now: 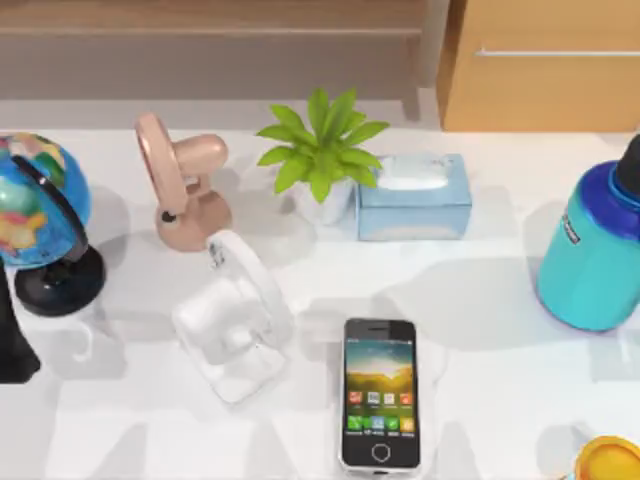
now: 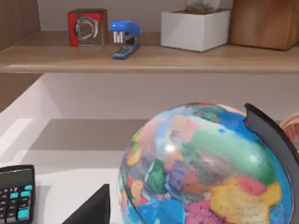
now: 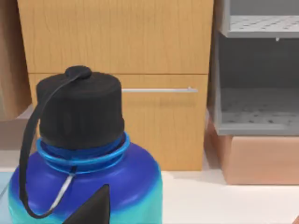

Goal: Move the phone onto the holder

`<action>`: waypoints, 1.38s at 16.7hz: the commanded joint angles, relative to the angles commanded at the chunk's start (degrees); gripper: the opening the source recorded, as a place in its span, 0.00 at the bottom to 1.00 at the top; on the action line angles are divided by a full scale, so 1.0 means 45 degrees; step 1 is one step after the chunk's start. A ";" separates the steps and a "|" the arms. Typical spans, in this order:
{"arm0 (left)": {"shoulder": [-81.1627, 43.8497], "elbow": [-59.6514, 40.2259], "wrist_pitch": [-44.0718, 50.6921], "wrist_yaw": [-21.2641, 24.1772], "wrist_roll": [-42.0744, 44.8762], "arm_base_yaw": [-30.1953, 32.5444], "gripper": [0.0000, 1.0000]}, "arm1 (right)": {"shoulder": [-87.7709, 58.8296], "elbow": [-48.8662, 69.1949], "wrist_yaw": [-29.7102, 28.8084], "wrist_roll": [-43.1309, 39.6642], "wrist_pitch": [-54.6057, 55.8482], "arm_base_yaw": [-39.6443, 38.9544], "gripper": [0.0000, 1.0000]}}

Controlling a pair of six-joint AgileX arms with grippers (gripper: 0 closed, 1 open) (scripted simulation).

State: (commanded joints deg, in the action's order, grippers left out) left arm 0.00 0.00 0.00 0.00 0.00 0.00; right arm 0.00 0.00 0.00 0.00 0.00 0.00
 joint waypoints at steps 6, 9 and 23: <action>0.0000 0.0000 0.0000 0.0000 0.0000 0.0000 1.00 | -0.1325 0.1253 0.0091 0.0817 -0.1305 -0.0628 1.00; 0.0000 0.0000 0.0000 0.0000 0.0000 0.0000 1.00 | -0.3747 0.3231 0.0118 0.2151 -0.3352 -0.1630 1.00; 0.0000 0.0000 0.0000 0.0000 0.0000 0.0000 1.00 | -2.0913 1.4634 -0.0780 1.0206 -1.1766 -0.9339 1.00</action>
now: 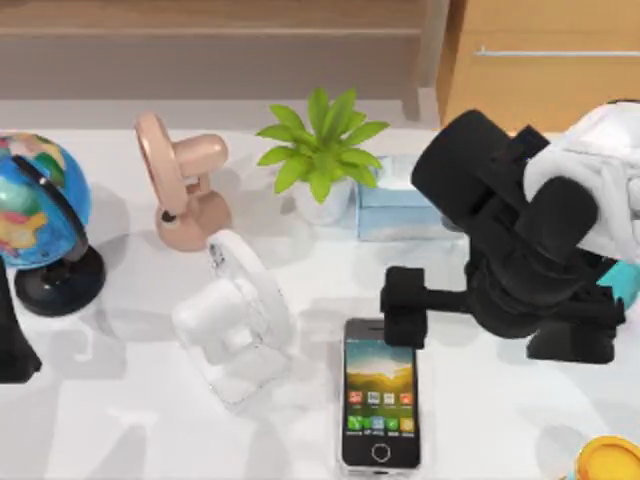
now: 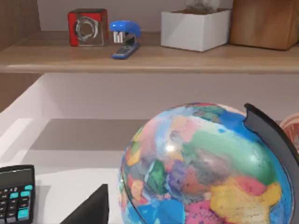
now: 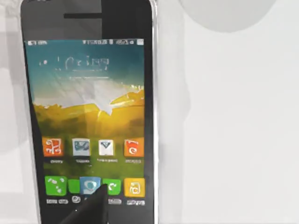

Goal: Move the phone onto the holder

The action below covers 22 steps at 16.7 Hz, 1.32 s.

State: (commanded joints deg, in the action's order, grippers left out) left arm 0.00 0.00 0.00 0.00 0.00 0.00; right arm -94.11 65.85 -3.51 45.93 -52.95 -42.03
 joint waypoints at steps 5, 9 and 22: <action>0.0000 0.0000 0.0000 0.0000 0.0000 0.0000 1.00 | -0.3075 0.2363 -0.0307 0.1626 -0.0273 -0.1777 1.00; 0.0000 0.0000 0.0000 0.0000 0.0000 0.0000 1.00 | -0.3417 0.2697 -0.0370 0.1833 -0.0230 -0.1954 1.00; 0.0000 0.0000 0.0000 0.0000 0.0000 0.0000 1.00 | -0.3938 0.0376 -0.0476 0.2799 0.2448 -0.2854 1.00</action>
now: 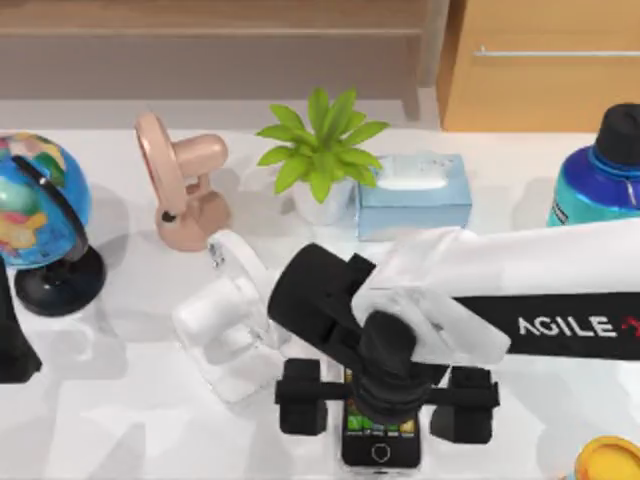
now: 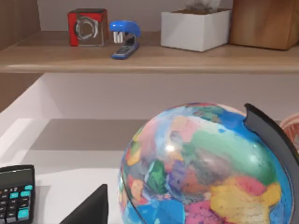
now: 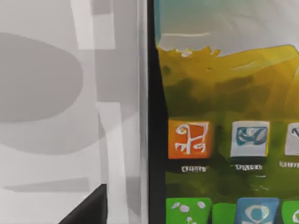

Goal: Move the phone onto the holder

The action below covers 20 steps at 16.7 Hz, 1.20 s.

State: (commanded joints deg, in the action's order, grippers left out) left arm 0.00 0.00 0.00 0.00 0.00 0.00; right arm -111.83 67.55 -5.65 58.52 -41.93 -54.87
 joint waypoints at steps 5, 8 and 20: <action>0.0000 0.0000 0.0000 0.0000 0.0000 0.0000 1.00 | -0.1028 0.0267 0.0061 -0.0854 0.0816 0.0847 1.00; 0.0000 0.0000 0.0000 0.0000 0.0000 0.0000 1.00 | -0.1418 0.0719 0.0110 -0.1171 0.0881 0.1132 1.00; 0.0000 0.0000 0.0000 0.0000 0.0000 0.0000 1.00 | -0.1418 0.0719 0.0110 -0.1171 0.0881 0.1132 0.40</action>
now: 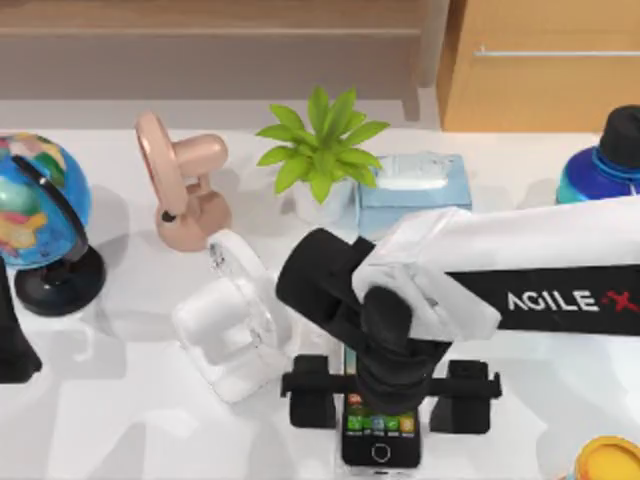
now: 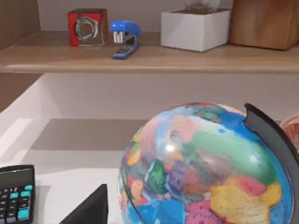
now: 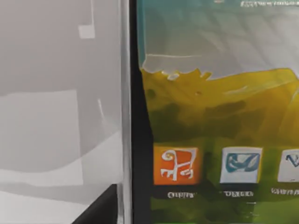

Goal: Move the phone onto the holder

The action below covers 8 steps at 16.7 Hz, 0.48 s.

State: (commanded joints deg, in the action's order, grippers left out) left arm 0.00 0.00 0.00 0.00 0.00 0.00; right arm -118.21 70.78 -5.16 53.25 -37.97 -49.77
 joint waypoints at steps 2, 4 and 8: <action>0.0000 0.0000 0.0000 0.0000 0.0000 0.0000 1.00 | 0.0000 0.0000 0.0000 0.0000 0.0000 0.0000 0.25; 0.0000 0.0000 0.0000 0.0000 0.0000 0.0000 1.00 | 0.0000 0.0000 0.0000 0.0000 0.0000 0.0000 0.10; 0.0000 0.0000 0.0000 0.0000 0.0000 0.0000 1.00 | 0.0000 0.0000 0.0000 0.0000 0.0000 0.0000 0.00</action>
State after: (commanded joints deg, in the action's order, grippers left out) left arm 0.00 0.00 0.00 0.00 0.00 0.00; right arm -118.21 70.78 -5.16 53.25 -37.97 -49.77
